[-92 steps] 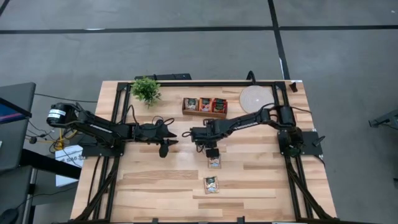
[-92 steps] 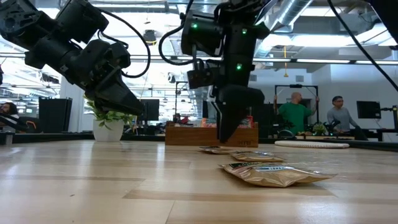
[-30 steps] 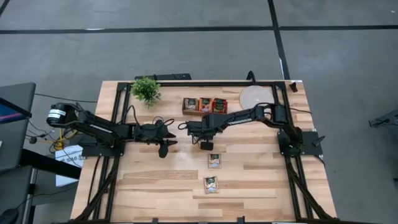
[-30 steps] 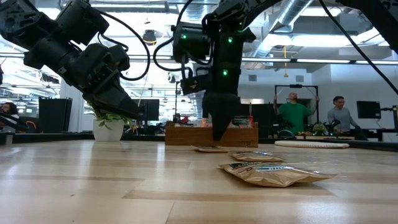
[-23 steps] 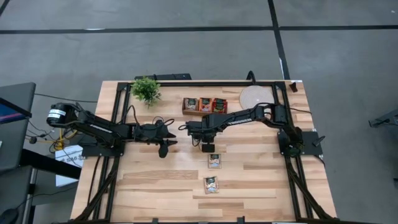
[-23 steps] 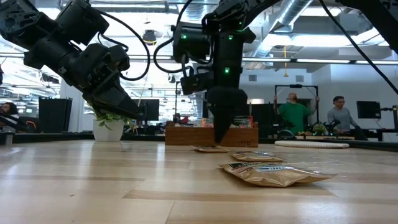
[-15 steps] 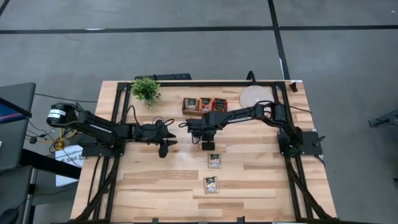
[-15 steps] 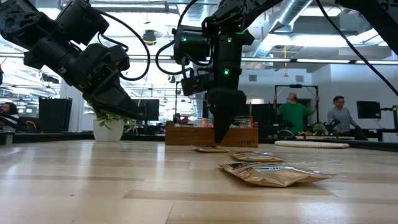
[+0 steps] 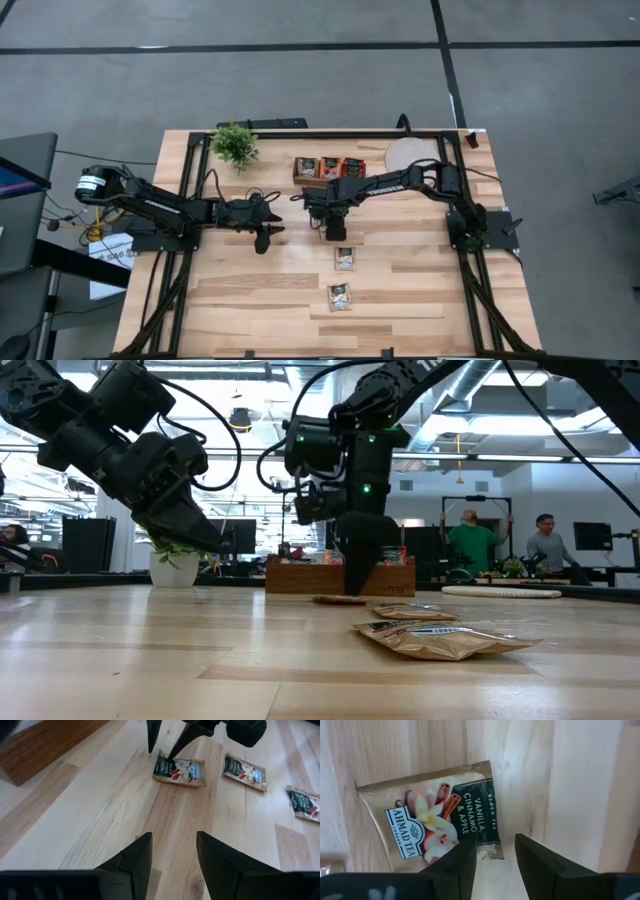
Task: Pick & Place Tea
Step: Put the brown tea bag into the left section of the wooden organizer
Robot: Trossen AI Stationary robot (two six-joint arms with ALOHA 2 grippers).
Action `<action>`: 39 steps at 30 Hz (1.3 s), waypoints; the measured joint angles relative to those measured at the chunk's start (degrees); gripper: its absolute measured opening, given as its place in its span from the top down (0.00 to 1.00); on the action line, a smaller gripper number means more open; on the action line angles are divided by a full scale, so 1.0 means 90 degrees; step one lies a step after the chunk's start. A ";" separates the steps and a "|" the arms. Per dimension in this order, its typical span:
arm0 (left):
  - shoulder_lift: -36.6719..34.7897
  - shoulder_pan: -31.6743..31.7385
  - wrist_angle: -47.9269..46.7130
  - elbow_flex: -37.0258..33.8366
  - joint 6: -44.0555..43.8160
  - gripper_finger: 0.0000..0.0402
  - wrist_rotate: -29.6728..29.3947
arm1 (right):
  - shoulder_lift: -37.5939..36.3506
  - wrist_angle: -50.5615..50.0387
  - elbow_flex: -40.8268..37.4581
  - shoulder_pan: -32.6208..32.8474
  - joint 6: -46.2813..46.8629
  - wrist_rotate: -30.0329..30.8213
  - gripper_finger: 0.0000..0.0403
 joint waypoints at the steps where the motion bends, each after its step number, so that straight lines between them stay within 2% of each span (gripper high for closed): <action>1: 0.0000 0.0000 -0.0008 0.0000 0.0006 0.64 0.0000 | -0.0003 0.0053 -0.0050 -0.0001 0.0000 0.0000 0.68; 7: 0.0000 0.0000 -0.0012 0.0000 0.0002 0.64 0.0000 | -0.0046 0.0240 -0.0246 -0.0029 0.0063 -0.0012 0.68; 11: 0.0000 0.0000 -0.0012 0.0000 0.0002 0.64 0.0000 | -0.0056 0.0339 -0.0418 -0.0062 0.0317 -0.0108 0.72; 15: 0.0000 0.0000 -0.0012 0.0000 0.0002 0.64 0.0000 | -0.0046 0.0338 -0.0445 -0.0115 0.0425 -0.0313 0.82; 19: 0.0000 0.0000 -0.0012 0.0000 -0.0028 0.64 0.0000 | -0.0041 0.0340 -0.0453 -0.0117 0.0397 -0.0306 0.95; 21: 0.0000 0.0000 -0.0012 0.0000 -0.0033 0.64 0.0000 | -0.0036 0.0344 -0.0457 -0.0107 0.0387 -0.0274 0.98; 31: 0.0000 0.0000 0.0058 0.0000 -0.0115 0.64 0.0000 | -0.0248 0.0242 -0.0513 0.0390 0.0394 0.0898 1.00; 39: 0.0000 0.0000 0.1045 0.0000 0.0012 0.64 0.0000 | -0.0715 0.0400 -0.0508 0.1020 0.0404 0.1517 1.00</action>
